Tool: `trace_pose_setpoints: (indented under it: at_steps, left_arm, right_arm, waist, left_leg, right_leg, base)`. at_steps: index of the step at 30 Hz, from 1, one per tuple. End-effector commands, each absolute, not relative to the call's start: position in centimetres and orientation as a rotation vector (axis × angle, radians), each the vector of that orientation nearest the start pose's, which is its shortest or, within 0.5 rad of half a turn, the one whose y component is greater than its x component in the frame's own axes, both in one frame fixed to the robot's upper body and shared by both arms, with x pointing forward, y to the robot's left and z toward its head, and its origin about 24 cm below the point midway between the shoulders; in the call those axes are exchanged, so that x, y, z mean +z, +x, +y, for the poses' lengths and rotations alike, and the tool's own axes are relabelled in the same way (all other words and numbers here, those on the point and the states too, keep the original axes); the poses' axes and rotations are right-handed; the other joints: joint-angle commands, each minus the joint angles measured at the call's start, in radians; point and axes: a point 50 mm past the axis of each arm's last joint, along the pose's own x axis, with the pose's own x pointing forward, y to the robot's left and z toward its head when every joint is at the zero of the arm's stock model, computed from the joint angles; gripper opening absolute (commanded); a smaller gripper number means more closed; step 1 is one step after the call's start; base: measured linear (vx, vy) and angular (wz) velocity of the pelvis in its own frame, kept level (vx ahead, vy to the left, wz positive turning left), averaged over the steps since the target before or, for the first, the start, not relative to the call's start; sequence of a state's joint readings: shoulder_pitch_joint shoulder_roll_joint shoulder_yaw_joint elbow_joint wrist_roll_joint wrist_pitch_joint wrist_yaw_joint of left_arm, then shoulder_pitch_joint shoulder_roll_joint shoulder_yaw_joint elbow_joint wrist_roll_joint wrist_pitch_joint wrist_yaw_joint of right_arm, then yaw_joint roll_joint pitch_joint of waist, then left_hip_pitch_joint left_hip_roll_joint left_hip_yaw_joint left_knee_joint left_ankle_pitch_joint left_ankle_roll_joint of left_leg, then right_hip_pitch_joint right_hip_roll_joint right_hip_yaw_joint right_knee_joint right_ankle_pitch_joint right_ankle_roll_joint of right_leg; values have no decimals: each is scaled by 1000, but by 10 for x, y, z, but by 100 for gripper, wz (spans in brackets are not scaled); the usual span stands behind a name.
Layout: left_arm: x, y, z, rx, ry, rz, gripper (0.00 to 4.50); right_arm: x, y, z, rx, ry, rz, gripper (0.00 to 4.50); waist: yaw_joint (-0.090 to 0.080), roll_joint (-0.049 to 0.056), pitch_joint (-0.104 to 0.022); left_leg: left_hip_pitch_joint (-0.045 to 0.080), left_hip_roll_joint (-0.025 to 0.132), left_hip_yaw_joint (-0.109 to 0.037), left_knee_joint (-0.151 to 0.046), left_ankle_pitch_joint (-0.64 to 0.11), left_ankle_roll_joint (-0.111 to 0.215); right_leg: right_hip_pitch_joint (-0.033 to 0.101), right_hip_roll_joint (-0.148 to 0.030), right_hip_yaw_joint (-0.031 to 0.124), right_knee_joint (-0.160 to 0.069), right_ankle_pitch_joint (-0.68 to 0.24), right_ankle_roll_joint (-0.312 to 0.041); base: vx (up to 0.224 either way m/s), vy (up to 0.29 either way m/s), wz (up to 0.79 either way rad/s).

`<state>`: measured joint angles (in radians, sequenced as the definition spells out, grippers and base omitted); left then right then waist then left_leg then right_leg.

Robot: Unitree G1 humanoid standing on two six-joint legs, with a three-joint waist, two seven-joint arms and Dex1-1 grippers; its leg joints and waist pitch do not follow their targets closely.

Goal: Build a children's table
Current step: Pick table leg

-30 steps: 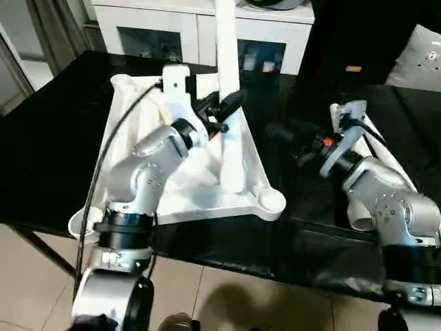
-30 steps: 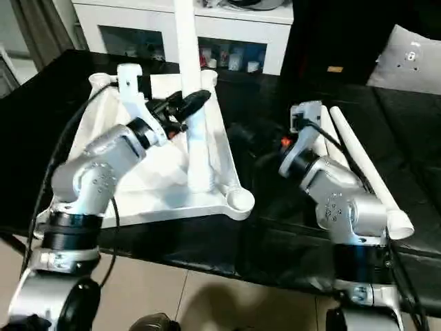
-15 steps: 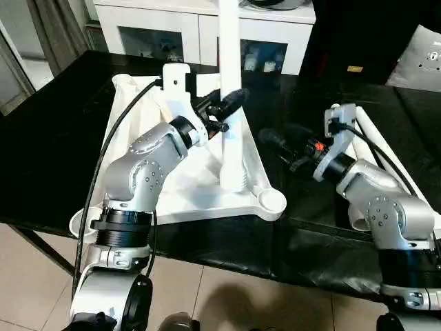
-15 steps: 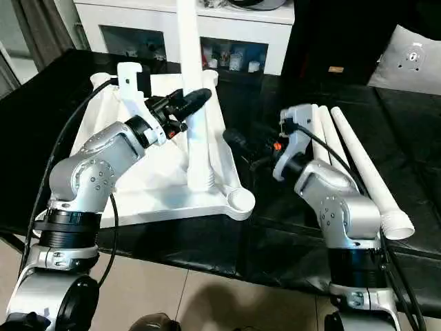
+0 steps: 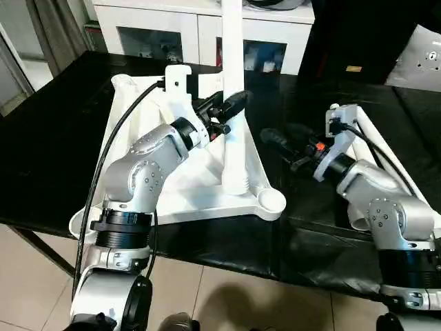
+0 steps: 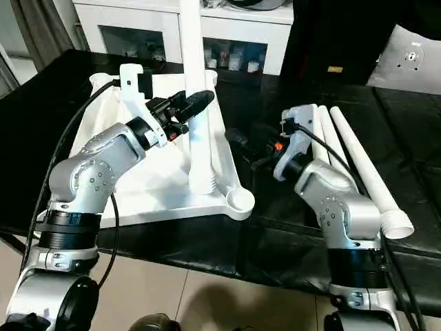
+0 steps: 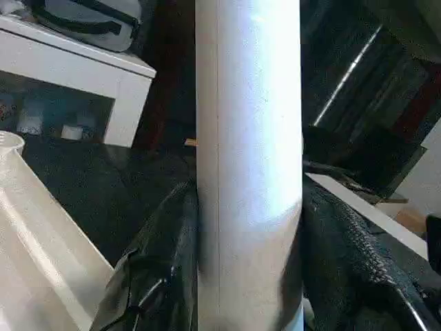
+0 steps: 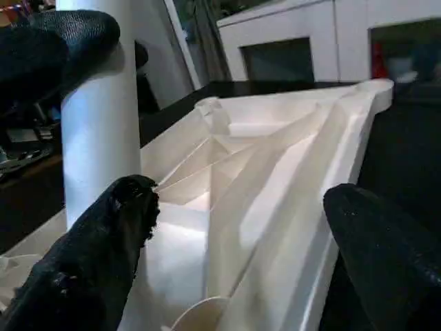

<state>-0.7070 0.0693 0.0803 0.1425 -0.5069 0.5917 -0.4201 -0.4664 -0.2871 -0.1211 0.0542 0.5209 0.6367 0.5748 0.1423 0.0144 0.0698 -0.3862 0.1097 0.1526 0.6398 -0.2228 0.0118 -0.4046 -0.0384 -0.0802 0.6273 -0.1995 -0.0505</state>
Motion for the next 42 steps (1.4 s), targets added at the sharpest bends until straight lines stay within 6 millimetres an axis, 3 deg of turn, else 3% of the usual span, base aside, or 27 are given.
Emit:
trace_pose_setpoints:
  at_steps: [1,3,4,11,17,18,22,25,32,37,42]
  left_arm:
    - [182,343,84,-779,-360,-19,180]
    - [184,343,84,-786,-381,-21,180]
    - [186,343,84,-792,-407,-23,180]
    - [195,339,82,-865,-526,-5,180]
    - [196,336,79,-893,-538,-6,180]
    - [197,334,78,-904,-537,-13,180]
    - [200,333,77,-922,-545,-21,180]
    - [206,325,74,-1002,-461,-66,180]
    - [207,307,60,-1178,-295,-101,180]
    - [210,300,55,-1256,-248,-134,180]
    - [211,294,51,-1299,-215,-162,180]
  right_arm:
    - [133,321,-160,670,233,93,425]
    - [132,322,-161,668,239,91,425]
    - [132,322,-162,656,243,88,425]
    - [140,317,-173,682,348,36,425]
    - [141,310,-168,793,370,45,425]
    - [142,307,-166,839,371,52,425]
    - [144,302,-163,902,365,62,425]
    - [145,294,-156,1028,306,83,425]
    - [141,290,-148,1144,189,138,425]
    - [142,284,-146,1260,174,166,425]
    - [141,285,-146,1297,186,179,378]
  waist:
    - [1,-18,-86]
    - [0,-18,-86]
    - [3,-8,-86]
    - [8,-13,-87]
    - [8,-14,-86]
    - [8,-18,-85]
    - [9,-15,-85]
    - [12,-16,-84]
    - [10,-15,-82]
    - [11,-19,-82]
    - [8,-22,-82]
  left_leg:
    - [13,119,-42,-61,81,130]
    - [15,120,-41,-61,74,121]
    - [14,120,-43,-61,70,118]
    - [14,122,-41,-61,46,110]
    - [11,123,-43,-61,57,126]
    - [12,123,-42,-62,51,127]
    - [10,126,-44,-63,48,127]
    - [11,125,-44,-63,39,122]
    - [11,125,-42,-67,24,102]
    - [9,127,-41,-66,22,112]
    - [10,127,-39,-66,17,106]
  right_leg:
    - [62,-141,71,-67,-88,-176]
    - [61,-142,70,-67,-85,-178]
    - [62,-144,69,-66,-79,-183]
    - [67,-150,67,-64,-52,-214]
    - [68,-149,64,-67,-64,-198]
    - [68,-148,64,-69,-75,-193]
    - [68,-151,60,-70,-90,-181]
    - [68,-151,60,-71,-111,-168]
    - [67,-151,60,-74,-146,-153]
    - [68,-154,59,-72,-132,-162]
    - [67,-154,59,-73,-146,-167]
  base:
    - [0,0,0]
    - [0,0,0]
    - [0,0,0]
    - [0,0,0]
    - [0,0,0]
    - [0,0,0]
    - [0,0,0]
    - [0,0,0]
    - [0,0,0]
    - [0,0,0]
    - [0,0,0]
